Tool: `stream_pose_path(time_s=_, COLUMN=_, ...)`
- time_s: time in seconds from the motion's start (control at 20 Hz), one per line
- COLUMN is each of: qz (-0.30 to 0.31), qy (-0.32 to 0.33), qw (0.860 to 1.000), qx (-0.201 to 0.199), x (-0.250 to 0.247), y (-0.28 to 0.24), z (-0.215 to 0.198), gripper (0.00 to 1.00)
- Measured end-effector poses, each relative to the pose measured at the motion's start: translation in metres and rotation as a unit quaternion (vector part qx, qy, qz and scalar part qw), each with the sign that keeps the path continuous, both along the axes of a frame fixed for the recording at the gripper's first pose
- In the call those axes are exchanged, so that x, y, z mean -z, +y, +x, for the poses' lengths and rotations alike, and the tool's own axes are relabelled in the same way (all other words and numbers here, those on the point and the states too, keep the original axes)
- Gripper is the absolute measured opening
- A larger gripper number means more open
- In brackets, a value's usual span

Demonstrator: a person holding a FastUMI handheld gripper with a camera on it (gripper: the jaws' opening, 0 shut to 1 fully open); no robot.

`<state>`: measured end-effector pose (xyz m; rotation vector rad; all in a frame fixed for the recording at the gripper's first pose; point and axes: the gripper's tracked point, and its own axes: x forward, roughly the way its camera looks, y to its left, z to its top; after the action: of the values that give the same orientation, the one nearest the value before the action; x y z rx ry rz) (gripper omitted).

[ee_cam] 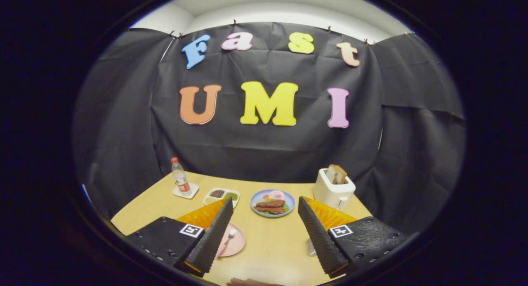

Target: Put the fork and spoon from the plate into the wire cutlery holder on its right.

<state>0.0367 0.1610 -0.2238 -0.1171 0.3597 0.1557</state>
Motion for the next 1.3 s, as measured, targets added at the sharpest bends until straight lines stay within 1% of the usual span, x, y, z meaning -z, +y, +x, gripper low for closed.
stream_pose_path(time_s=0.15, qz=-0.003, qy=0.046, qw=0.999, qx=-0.004, x=0.05, y=0.021, z=0.001, gripper=0.95)
stream_pose_path(time_s=0.3, qz=-0.009, qy=0.101, qw=0.995, qx=-0.005, x=0.107, y=0.045, z=-0.001, gripper=0.95)
stream_pose_path(time_s=0.5, qz=-0.005, qy=0.183, qw=0.983, qx=0.002, x=0.18, y=0.071, z=0.005, gripper=0.95)
stream_pose_path(time_s=0.7, qz=-0.004, qy=0.236, qw=0.971, qx=0.032, x=0.226, y=0.08, z=0.015, gripper=0.94)
stream_pose_path(time_s=0.75, qz=-0.005, qy=0.252, qw=0.967, qx=0.037, x=0.239, y=0.082, z=0.016, gripper=0.93)
stream_pose_path(time_s=0.8, qz=-0.007, qy=0.263, qw=0.964, qx=0.031, x=0.249, y=0.087, z=0.017, gripper=0.93)
stream_pose_path(time_s=0.9, qz=-0.033, qy=0.27, qw=0.962, qx=0.031, x=0.264, y=0.087, z=0.019, gripper=0.82)
stream_pose_path(time_s=0.95, qz=-0.033, qy=0.276, qw=0.96, qx=0.031, x=0.272, y=0.088, z=0.015, gripper=0.76)
stream_pose_path(time_s=1.0, qz=-0.024, qy=0.288, qw=0.957, qx=0.035, x=0.28, y=0.092, z=0.012, gripper=0.75)
stream_pose_path(time_s=1.15, qz=-0.021, qy=0.311, qw=0.947, qx=0.073, x=0.295, y=0.086, z=0.012, gripper=0.47)
stream_pose_path(time_s=1.2, qz=-0.022, qy=0.317, qw=0.945, qx=0.079, x=0.297, y=0.085, z=0.013, gripper=0.42)
stream_pose_path(time_s=1.25, qz=-0.02, qy=0.321, qw=0.944, qx=0.076, x=0.3, y=0.087, z=0.013, gripper=0.37)
stream_pose_path(time_s=1.3, qz=-0.019, qy=0.321, qw=0.944, qx=0.071, x=0.301, y=0.089, z=0.015, gripper=0.37)
